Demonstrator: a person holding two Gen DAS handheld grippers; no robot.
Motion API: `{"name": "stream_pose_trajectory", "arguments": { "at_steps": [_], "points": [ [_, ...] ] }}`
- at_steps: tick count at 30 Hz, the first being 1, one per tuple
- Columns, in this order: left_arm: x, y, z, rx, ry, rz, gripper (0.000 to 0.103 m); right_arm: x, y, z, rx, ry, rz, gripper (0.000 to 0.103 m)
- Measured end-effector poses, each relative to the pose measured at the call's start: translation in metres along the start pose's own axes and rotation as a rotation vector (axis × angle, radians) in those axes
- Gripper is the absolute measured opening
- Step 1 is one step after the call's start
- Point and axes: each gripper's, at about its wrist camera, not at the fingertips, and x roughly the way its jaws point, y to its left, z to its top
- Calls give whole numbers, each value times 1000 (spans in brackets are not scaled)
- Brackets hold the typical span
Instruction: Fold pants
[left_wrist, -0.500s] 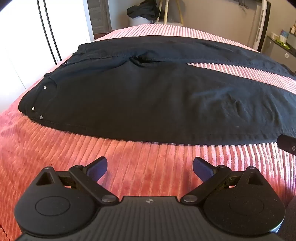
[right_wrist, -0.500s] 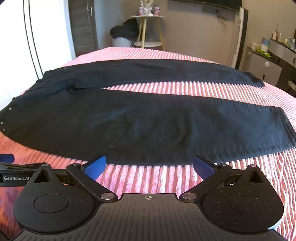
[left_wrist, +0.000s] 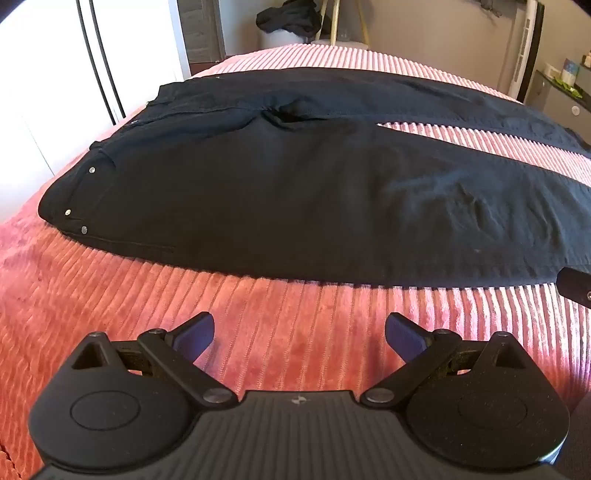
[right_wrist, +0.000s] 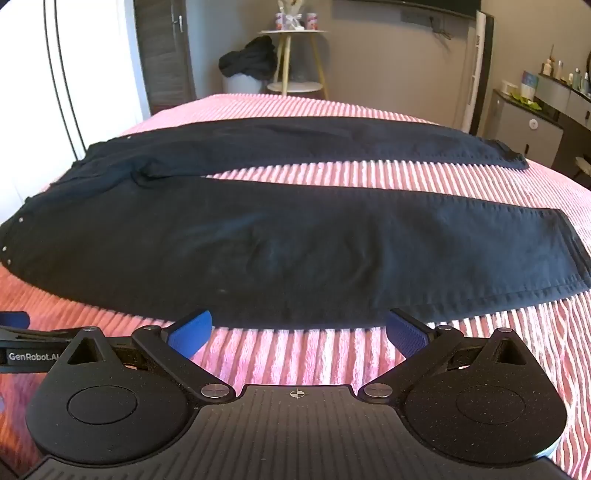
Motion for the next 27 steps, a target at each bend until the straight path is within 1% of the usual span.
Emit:
{"name": "stream_pose_trajectory", "arguments": {
  "at_steps": [12, 14, 27],
  "points": [
    [0, 1, 1, -7, 7, 6, 99, 0, 4, -4, 6, 1, 1, 103],
    [0, 1, 1, -8, 7, 4, 99, 0, -2, 0, 12, 3, 3, 103],
    [0, 2, 1, -21, 9, -3, 99, -1, -2, 0, 16, 5, 7, 103]
  ]
}}
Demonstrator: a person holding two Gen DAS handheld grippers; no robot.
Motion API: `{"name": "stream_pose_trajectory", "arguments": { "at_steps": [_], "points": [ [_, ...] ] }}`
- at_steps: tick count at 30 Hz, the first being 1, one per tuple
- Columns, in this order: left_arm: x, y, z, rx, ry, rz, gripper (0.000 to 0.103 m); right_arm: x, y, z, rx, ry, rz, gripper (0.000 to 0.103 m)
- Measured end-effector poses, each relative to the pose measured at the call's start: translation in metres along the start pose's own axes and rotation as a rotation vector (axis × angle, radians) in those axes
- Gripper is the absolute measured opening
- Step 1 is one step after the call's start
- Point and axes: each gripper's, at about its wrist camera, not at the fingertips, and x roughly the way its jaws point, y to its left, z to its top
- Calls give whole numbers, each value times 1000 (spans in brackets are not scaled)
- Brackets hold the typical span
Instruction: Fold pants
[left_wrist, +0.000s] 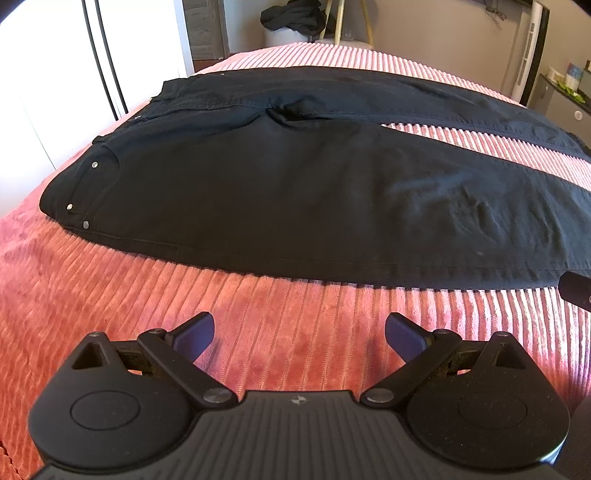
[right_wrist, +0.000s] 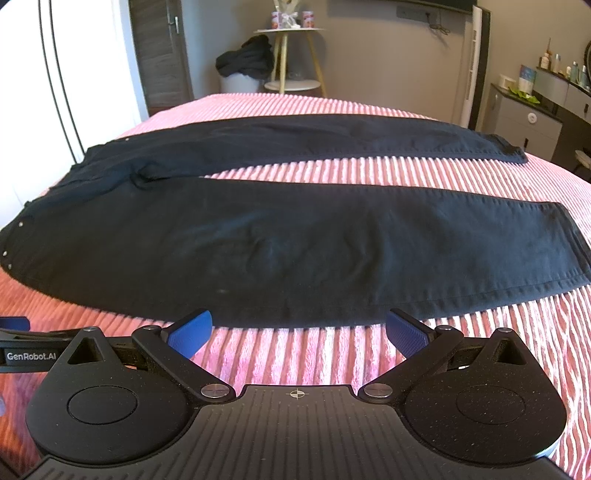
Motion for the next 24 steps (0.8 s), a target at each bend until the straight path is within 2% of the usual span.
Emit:
{"name": "stream_pose_trajectory", "arguments": {
  "at_steps": [24],
  "points": [
    [0, 0, 0, -6, 4, -4, 99, 1, -4, 0, 36, 9, 11, 103]
  ]
}}
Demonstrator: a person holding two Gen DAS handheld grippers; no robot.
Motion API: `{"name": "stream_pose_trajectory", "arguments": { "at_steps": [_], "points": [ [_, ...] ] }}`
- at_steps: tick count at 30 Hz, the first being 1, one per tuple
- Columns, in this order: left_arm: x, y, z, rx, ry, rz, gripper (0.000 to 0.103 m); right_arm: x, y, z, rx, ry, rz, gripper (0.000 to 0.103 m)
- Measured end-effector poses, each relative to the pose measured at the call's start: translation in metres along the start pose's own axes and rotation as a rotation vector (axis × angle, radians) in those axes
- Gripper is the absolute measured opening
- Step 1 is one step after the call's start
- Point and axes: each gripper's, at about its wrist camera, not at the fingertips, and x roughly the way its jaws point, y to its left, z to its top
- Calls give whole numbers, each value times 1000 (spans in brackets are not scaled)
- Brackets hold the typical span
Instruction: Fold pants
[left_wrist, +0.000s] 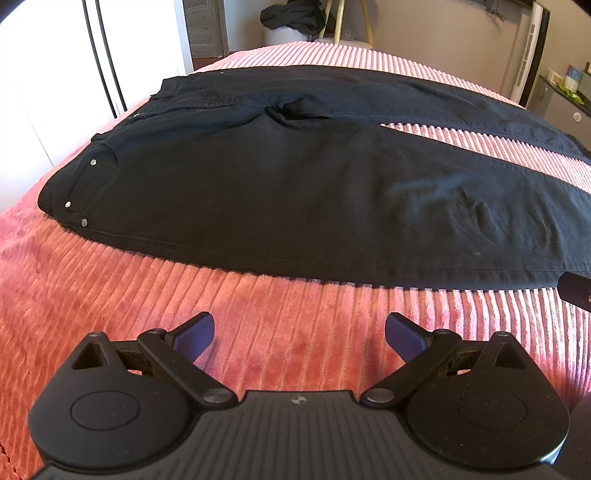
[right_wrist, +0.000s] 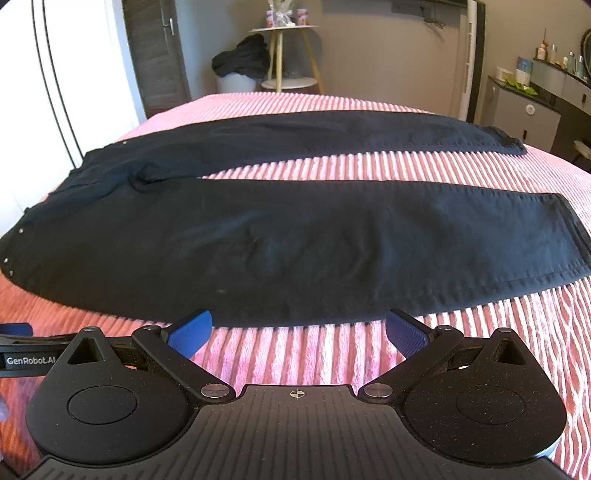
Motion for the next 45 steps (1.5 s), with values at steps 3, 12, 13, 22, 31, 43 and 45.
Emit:
{"name": "stream_pose_trajectory", "arguments": {
  "at_steps": [3, 12, 13, 22, 31, 43, 45],
  "points": [
    [0, 0, 0, -3, 1, -1, 99, 0, 0, 0, 0, 0, 0, 103],
    [0, 2, 1, -3, 5, -4, 99, 0, -1, 0, 6, 0, 2, 103],
    [0, 2, 1, -4, 5, -5, 99, 0, -1, 0, 7, 0, 3, 103],
    [1, 2, 1, -5, 11, -20, 99, 0, -1, 0, 6, -2, 2, 103],
    [-7, -2, 1, 11, -29, -24, 99, -2, -4, 0, 19, -9, 19, 103],
    [-5, -2, 8, 6, -12, -19, 99, 9, -37, 11, 195, 51, 166, 103],
    [-7, -3, 16, 12, -31, -6, 99, 16, -50, 18, 248, 54, 192, 103]
  ]
}}
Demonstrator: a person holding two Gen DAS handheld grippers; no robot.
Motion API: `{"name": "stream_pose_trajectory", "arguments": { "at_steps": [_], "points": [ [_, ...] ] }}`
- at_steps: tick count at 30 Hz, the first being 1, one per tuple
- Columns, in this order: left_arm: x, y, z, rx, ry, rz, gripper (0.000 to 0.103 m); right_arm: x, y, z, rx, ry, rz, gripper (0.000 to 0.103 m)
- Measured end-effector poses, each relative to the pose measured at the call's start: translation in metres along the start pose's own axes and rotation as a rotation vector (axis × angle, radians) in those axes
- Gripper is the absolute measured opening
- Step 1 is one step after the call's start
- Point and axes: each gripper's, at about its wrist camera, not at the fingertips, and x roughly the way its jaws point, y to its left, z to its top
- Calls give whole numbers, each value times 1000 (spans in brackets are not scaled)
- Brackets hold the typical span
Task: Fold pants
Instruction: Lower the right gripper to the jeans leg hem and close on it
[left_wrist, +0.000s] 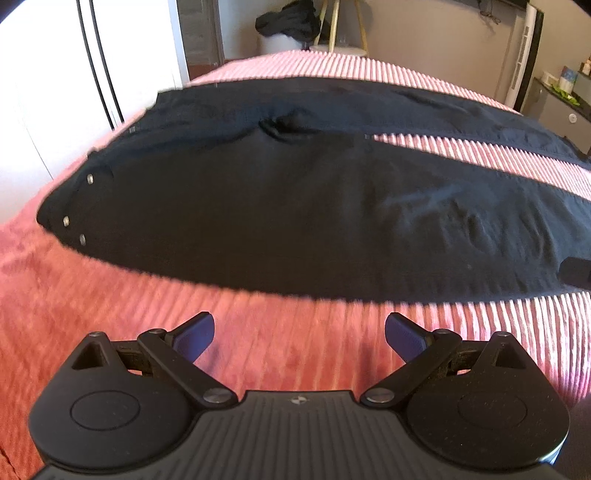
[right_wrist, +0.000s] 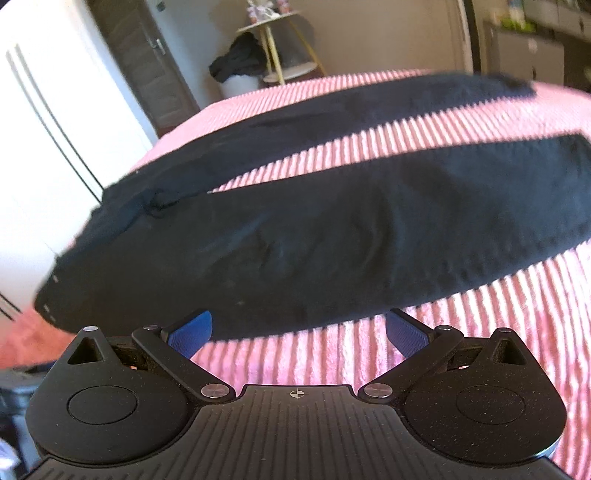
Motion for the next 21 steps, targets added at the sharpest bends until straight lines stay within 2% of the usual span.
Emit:
{"name": "stream_pose_trajectory", "arguments": {
  "at_steps": [2, 4, 6, 8, 11, 12, 13, 16, 17, 18, 19, 21],
  "points": [
    [-1, -1, 13, -8, -37, 8, 99, 4, -10, 13, 21, -53, -28, 103],
    [1, -1, 30, -33, -79, 10, 99, 12, -20, 31, 22, -128, -101, 103],
    [9, -2, 51, -72, -130, 6, 99, 27, -33, 48, 24, -155, -134, 103],
    [23, -5, 72, -110, -177, 26, 99, 51, -49, 63, 37, -115, -156, 103],
    [55, -7, 100, -156, -206, 72, 99, 84, -81, 72, 137, 15, -136, 103],
    [68, -6, 107, -168, -208, 97, 99, 85, -86, 71, 142, 10, -117, 103],
    [79, -3, 112, -186, -214, 127, 99, 86, -88, 72, 130, 17, -104, 103],
    [104, 11, 110, -212, -238, 190, 99, 93, -85, 93, 34, 185, -86, 103],
    [113, 17, 107, -209, -231, 204, 99, 93, -86, 109, 36, 218, -73, 95],
    [122, 20, 104, -204, -214, 213, 99, 93, -88, 128, 46, 210, -59, 84],
    [131, 23, 103, -202, -190, 215, 99, 94, -90, 152, 57, 176, -65, 59],
    [146, 25, 102, -178, -170, 216, 99, 105, -92, 208, 77, 42, -113, 68]
  ]
}}
